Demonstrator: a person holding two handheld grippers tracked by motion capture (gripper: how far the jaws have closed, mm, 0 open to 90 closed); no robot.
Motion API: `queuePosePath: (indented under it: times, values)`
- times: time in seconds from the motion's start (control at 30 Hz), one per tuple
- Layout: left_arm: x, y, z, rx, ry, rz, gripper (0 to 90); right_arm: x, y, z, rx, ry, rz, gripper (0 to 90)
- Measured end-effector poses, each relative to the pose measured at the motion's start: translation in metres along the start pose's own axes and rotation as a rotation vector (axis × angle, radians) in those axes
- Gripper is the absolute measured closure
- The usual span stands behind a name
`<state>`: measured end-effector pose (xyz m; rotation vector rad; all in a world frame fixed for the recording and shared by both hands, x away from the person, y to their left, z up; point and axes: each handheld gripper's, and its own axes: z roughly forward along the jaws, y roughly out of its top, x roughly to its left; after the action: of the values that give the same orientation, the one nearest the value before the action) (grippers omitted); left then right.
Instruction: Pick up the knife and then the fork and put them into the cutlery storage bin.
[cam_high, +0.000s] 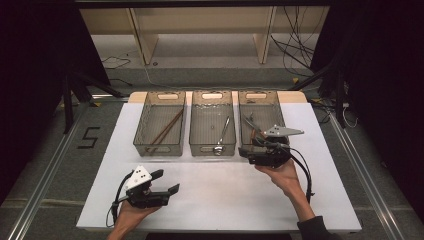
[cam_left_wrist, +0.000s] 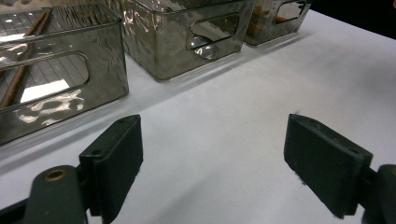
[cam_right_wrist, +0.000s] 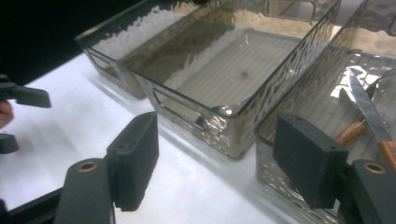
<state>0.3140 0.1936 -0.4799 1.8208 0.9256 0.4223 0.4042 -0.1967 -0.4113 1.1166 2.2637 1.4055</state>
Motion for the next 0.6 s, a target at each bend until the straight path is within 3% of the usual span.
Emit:
queuePosePath:
  times: [0.33, 0.6]
  values:
    - [-0.001, 0.001, 0.000, -0.002, -0.002, 0.003, 19.5, 0.004, -0.016, -0.012, -0.025, 0.012, -0.002, 28.4]
    - [-0.002, 0.001, 0.000, 0.000, -0.005, 0.002, 19.4, 0.016, -0.037, -0.024, -0.046, 0.036, -0.019, 23.8]
